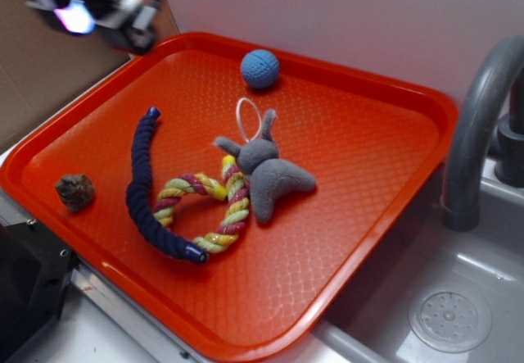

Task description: Grab the blue ball.

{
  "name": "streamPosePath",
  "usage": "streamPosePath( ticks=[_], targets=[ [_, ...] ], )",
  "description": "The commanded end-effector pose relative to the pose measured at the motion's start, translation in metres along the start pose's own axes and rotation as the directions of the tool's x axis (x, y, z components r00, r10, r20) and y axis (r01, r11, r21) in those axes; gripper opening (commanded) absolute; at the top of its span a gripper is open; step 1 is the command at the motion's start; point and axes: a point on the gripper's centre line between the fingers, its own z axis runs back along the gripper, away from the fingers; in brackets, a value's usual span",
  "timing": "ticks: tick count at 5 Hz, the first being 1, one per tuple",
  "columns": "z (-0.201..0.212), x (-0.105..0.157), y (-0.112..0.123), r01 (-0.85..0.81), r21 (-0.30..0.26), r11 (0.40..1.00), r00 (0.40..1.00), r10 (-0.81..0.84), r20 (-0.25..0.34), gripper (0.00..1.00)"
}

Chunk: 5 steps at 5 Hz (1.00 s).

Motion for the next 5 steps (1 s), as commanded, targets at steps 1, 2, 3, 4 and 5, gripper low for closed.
streamPosePath(
  ticks=[1,2,3,4,5],
  targets=[
    [-0.075,0.081,-0.004,0.112,-0.007,0.994,0.981,-0.11,0.163,1.0],
    [-0.097,0.099,0.001,0.096,0.07,0.993,0.977,-0.108,0.182,1.0],
    [-0.115,0.127,0.004,0.109,0.103,0.989,0.971,-0.128,0.201,1.0],
    [-0.13,0.139,0.0,0.165,0.094,0.982,0.97,-0.179,0.167,1.0],
    [-0.138,0.132,-0.006,0.154,0.077,0.985,0.98,-0.162,0.117,0.0]
  ],
)
